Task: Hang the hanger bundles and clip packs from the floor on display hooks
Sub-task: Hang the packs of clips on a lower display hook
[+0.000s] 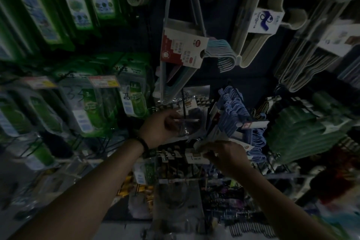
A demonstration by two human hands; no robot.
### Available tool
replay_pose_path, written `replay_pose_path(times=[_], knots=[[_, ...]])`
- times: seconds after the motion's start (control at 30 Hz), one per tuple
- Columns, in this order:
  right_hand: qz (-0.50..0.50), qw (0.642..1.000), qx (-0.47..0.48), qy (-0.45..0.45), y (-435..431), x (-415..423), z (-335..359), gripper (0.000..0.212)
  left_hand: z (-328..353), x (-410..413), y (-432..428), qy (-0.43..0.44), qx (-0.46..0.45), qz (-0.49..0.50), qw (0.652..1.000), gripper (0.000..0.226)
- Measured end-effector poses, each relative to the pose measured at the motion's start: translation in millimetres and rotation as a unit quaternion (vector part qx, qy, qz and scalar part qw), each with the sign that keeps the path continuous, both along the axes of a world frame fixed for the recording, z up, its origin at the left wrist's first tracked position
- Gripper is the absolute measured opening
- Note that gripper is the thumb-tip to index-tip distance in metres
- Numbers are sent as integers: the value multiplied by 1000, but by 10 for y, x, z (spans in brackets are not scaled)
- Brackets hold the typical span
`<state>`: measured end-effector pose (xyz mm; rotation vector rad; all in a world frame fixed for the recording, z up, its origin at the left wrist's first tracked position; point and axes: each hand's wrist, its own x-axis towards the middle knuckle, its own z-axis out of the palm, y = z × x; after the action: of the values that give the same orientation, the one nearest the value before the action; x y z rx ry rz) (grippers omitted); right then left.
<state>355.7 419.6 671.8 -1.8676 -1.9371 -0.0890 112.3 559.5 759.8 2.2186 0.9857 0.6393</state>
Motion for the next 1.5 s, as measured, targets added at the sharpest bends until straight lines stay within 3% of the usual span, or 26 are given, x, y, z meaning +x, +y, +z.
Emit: replay_pose_path(times=[0.13,0.33,0.57,0.7,0.93,1.07,1.17,1.23,1.37,1.5], knots=[[26,999,15,-26,153,1,4,24,102,59,19,26,60,50,997,18],[88,991,48,-83,517,53,45,24,286,107,95,57,120,70,989,19],[98,984,131,-65,936,153,27,25,317,148,113,45,111,80,990,12],[93,987,108,-71,1144,244,-51,30,323,129,145,3,93,87,992,11],[61,986,149,-45,1423,306,-6,14,374,129,165,4,91,77,993,7],[64,991,42,-107,1656,274,150,26,327,142,106,8,78,72,994,5],[43,997,-53,-43,1883,241,148,29,285,135,64,18,66,71,995,7],[40,998,-49,10,1968,251,66,27,268,135,52,20,62,75,995,8],[8,999,-26,25,2064,270,-19,12,242,144,63,9,53,80,995,8],[-55,995,-55,-64,2144,229,-37,23,234,151,31,-13,46,84,995,7]])
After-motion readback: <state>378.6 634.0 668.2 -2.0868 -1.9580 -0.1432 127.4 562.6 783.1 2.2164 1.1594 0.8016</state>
